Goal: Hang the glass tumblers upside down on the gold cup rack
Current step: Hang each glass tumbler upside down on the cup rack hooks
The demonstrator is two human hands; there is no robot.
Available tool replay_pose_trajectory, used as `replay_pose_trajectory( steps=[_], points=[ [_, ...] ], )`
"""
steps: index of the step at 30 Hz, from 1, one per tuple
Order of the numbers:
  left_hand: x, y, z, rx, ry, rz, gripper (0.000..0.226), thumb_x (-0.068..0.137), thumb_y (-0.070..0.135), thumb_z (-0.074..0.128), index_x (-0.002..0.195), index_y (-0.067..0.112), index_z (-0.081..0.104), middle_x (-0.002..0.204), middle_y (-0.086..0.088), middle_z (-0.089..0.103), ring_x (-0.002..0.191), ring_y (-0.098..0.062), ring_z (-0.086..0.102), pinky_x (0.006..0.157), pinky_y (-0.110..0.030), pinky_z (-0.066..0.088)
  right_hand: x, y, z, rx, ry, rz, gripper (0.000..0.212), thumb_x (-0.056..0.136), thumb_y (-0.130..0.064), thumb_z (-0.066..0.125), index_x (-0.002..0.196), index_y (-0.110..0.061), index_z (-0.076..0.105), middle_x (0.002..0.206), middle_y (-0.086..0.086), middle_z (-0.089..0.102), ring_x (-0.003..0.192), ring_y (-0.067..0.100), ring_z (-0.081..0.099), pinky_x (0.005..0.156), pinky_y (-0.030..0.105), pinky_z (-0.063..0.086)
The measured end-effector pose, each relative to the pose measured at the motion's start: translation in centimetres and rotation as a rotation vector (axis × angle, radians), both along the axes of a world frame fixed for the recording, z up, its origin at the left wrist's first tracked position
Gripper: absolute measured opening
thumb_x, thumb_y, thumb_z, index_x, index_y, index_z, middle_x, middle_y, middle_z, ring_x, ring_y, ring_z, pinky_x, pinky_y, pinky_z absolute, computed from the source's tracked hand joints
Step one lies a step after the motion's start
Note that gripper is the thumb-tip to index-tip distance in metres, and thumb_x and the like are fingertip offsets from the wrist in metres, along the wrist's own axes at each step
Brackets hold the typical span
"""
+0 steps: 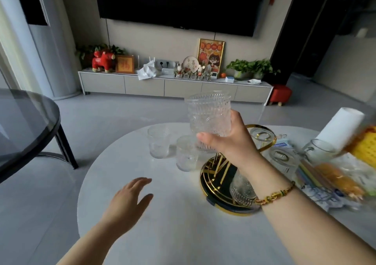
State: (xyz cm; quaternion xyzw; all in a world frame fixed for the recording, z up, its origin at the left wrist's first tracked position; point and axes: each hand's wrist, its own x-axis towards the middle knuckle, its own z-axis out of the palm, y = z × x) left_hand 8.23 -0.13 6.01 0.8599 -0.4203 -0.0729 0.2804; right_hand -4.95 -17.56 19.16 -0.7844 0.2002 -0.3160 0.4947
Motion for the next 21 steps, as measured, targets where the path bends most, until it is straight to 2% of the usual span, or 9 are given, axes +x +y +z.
replay_pose_trajectory(
  steps=[2,4,7,9,12,15,17,21],
  points=[
    [-2.0,-2.3,2.4,-0.132,-0.009,-0.046,0.033,0.088,0.023,0.048,0.121,0.023,0.046,0.133,0.004,0.049,0.12,-0.016,0.046,0.097,-0.027,0.034,-2.1,-2.2,1.8,-0.076,0.035,-0.102,0.071,0.06,-0.03,0.076,0.119,-0.027,0.036,0.1,-0.016,0.05,0.09,-0.001,0.048,0.063,0.012,0.038],
    [-4.1,-4.8,4.7,-0.226,-0.032,-0.108,0.031,0.089,0.019,0.047,0.119,0.025,0.049,0.131,0.006,0.051,0.119,-0.014,0.047,0.096,-0.025,0.035,-4.1,-4.6,3.4,-0.136,0.088,-0.207,0.078,0.059,-0.036,0.075,0.124,-0.027,0.033,0.1,-0.016,0.048,0.09,0.005,0.047,0.063,0.014,0.033],
    [-7.0,-8.5,7.5,-0.299,-0.066,-0.243,0.035,0.09,0.018,0.045,0.124,0.025,0.044,0.134,0.005,0.047,0.12,-0.014,0.045,0.098,-0.027,0.036,-6.9,-8.2,5.3,-0.178,0.192,-0.313,0.08,0.059,-0.039,0.074,0.124,-0.027,0.031,0.109,-0.01,0.044,0.097,0.012,0.045,0.072,0.023,0.036],
    [-8.2,-10.3,8.8,-0.33,-0.07,-0.303,0.04,0.09,0.018,0.044,0.129,0.025,0.037,0.139,0.005,0.042,0.123,-0.015,0.043,0.1,-0.028,0.035,-7.8,-10.2,6.2,-0.203,0.296,-0.359,0.081,0.059,-0.04,0.075,0.125,-0.025,0.03,0.116,-0.005,0.041,0.1,0.013,0.041,0.078,0.029,0.033],
    [-9.1,-12.9,10.0,-0.333,-0.082,-0.328,0.047,0.091,0.021,0.042,0.134,0.026,0.025,0.146,0.004,0.031,0.129,-0.018,0.037,0.104,-0.033,0.034,-8.2,-12.6,7.1,-0.25,0.446,-0.408,0.084,0.059,-0.042,0.076,0.125,-0.019,0.029,0.12,0.0,0.039,0.099,0.014,0.037,0.078,0.029,0.033],
    [-8.8,-14.8,10.4,-0.296,-0.106,-0.339,0.05,0.092,0.022,0.039,0.136,0.026,0.017,0.149,0.003,0.026,0.13,-0.02,0.035,0.105,-0.034,0.033,-7.3,-13.8,7.6,-0.304,0.527,-0.403,0.076,0.057,-0.043,0.077,0.115,-0.015,0.035,0.103,-0.003,0.039,0.091,0.016,0.042,0.06,0.028,0.037],
    [-8.3,-15.9,10.4,-0.262,-0.132,-0.361,0.05,0.092,0.023,0.037,0.137,0.026,0.016,0.149,0.003,0.025,0.132,-0.017,0.032,0.107,-0.033,0.03,-6.4,-14.6,7.9,-0.325,0.565,-0.377,0.074,0.057,-0.043,0.077,0.113,-0.015,0.037,0.096,-0.004,0.04,0.087,0.016,0.044,0.055,0.026,0.035],
    [-7.6,-17.4,10.1,-0.247,-0.164,-0.41,0.049,0.092,0.019,0.037,0.136,0.026,0.018,0.148,0.005,0.027,0.132,-0.014,0.029,0.107,-0.028,0.025,-4.2,-16.3,8.1,-0.34,0.621,-0.303,0.077,0.059,-0.038,0.078,0.119,-0.012,0.037,0.108,0.0,0.042,0.093,0.015,0.041,0.071,0.03,0.037]
  ],
)
